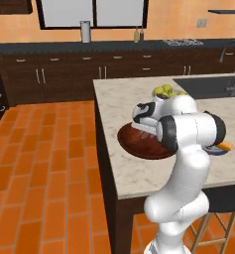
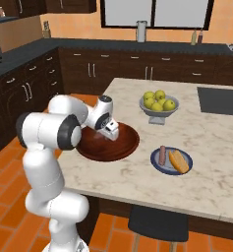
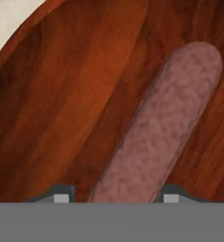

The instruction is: Place one bun and one sausage from the bowl on each plate.

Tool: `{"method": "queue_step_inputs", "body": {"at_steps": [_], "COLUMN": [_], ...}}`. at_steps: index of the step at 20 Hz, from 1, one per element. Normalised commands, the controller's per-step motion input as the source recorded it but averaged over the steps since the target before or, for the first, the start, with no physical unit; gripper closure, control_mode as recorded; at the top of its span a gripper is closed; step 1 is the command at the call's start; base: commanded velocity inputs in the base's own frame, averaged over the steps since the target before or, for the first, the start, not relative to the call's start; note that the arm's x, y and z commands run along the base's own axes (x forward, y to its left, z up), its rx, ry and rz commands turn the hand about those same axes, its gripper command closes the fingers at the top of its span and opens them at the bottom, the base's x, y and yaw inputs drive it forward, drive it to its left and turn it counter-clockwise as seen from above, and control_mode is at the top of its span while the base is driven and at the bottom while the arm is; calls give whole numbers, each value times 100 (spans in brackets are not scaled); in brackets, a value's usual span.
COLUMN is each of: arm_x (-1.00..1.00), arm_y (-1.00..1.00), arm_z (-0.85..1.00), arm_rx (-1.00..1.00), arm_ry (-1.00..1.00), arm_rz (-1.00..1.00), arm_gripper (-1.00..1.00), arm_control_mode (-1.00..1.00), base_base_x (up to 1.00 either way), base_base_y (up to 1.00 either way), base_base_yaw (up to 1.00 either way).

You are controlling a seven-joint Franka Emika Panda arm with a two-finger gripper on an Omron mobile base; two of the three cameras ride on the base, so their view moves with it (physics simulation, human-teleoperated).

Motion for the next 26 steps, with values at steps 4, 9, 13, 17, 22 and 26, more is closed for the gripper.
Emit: {"method": "queue_step_inputs", "body": {"at_steps": [4,9,13,17,22,26], "arm_x": [-48,-52,-93,-100,-100,-50], "arm_y": [-12,-1,0,0,-2,0], "arm_z": [100,100,95,73,45,2], "arm_rx": [0,-2,-7,-8,-3,-1], "arm_ry": [-4,8,16,14,8,2], "arm_rz": [0,0,0,0,0,0], "arm_gripper": [100,100,100,100,100,100], "arm_control_mode": [-100,-100,-100,-100,-100,100], "base_base_x": [0,0,0,0,0,-50], "base_base_y": [0,0,0,0,0,-5], "base_base_yaw": [0,0,0,0,0,0]}}
